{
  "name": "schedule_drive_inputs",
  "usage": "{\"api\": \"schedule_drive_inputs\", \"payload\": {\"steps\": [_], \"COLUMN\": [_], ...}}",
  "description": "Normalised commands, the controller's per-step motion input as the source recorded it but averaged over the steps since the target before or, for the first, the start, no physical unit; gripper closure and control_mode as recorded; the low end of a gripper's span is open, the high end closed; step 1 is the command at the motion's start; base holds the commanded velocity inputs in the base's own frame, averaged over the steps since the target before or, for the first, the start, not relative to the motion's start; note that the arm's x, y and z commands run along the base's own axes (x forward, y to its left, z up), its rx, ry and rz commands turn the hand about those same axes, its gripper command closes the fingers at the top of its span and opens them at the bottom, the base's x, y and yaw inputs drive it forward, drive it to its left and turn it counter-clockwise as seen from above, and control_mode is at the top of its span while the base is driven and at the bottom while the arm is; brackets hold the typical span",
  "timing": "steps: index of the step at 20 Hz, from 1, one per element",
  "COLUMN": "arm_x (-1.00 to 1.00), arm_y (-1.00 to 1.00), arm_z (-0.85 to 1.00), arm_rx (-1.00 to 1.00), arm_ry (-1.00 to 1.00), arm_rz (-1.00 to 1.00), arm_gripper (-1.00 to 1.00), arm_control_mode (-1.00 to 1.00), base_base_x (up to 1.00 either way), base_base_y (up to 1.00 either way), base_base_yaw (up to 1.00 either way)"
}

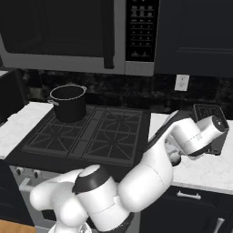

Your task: Pick the kettle from the counter and place it on a stove burner. Then turn the burner on.

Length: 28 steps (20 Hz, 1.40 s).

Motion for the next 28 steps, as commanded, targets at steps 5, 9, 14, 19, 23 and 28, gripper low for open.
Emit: {"api": "schedule_drive_inputs", "payload": {"steps": [5,9,14,19,23,28], "arm_x": [0.13,0.06,0.0,0.08,0.18,0.15], "arm_y": [0.0,-0.04,-0.14,-0.06,-0.05,-0.13], "arm_z": [-0.1,-0.06,-0.11,-0.1,-0.11,-0.09], "arm_rx": [0.0,0.0,0.0,0.0,0.0,0.0], "arm_ry": [0.0,0.0,0.0,0.0,0.01,0.0], "arm_rz": [0.0,0.0,-0.01,-0.01,0.0,0.0], "arm_gripper": [-1.0,-1.0,-1.0,-1.0,-1.0,-1.0], "arm_control_mode": [-1.0,-1.0,-1.0,-1.0,-1.0,-1.0], "base_base_x": [0.0,0.0,0.0,0.0,0.0,0.0], "base_base_y": [0.0,0.0,0.0,0.0,0.0,0.0], "base_base_yaw": [0.0,0.0,0.0,0.0,0.0,0.0]}}
